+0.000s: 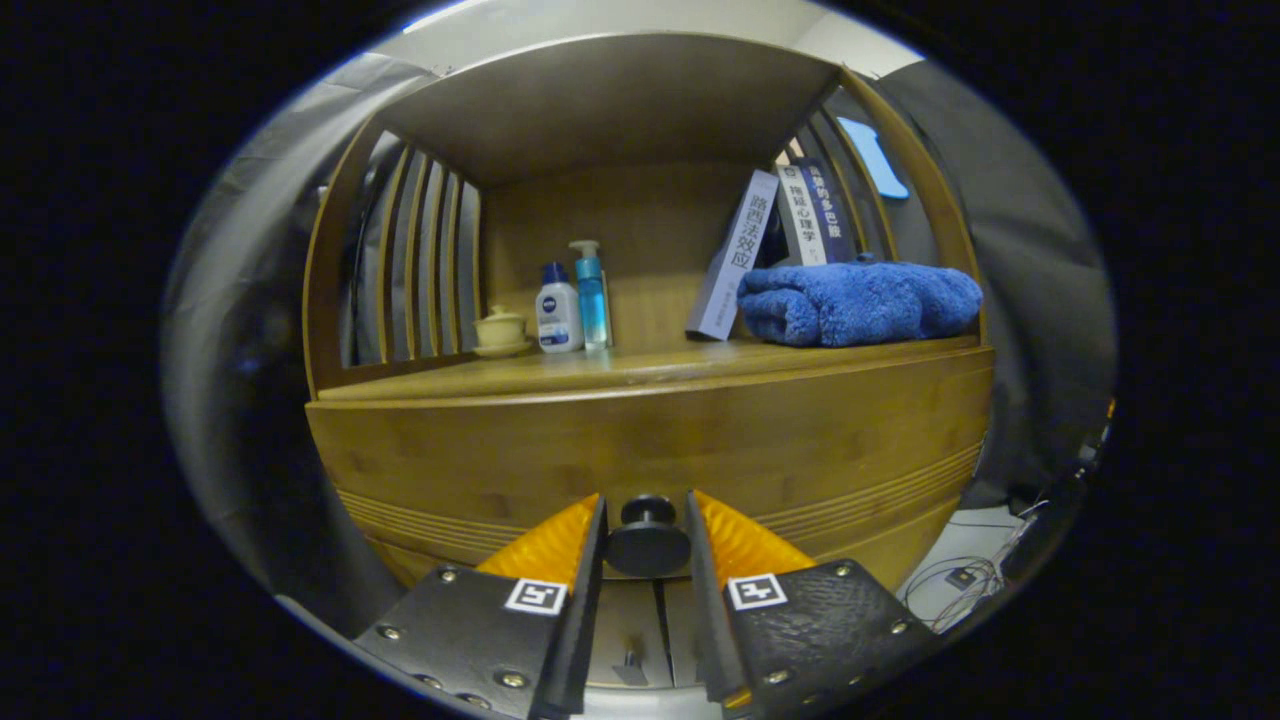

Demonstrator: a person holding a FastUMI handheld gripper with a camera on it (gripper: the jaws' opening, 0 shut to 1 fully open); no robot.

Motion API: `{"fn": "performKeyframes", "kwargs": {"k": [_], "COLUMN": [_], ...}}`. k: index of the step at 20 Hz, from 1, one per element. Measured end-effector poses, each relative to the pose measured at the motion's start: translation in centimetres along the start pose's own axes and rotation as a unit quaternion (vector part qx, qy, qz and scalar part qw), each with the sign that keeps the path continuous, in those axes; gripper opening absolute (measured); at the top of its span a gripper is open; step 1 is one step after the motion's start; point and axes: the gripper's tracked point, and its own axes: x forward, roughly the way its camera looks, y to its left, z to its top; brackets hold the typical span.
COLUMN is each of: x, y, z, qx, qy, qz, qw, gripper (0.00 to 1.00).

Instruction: Pull open the drawer, take out the items inside it, and place them on the countertop above the cabinet.

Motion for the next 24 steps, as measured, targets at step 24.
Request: {"fn": "performKeyframes", "kwargs": {"k": [24], "x": [-12.1], "y": [-0.2], "z": [-1.8], "qx": [0.013], "qy": [0.018], "qz": [-0.015], "qw": [1.0], "gripper": [0.25]}}
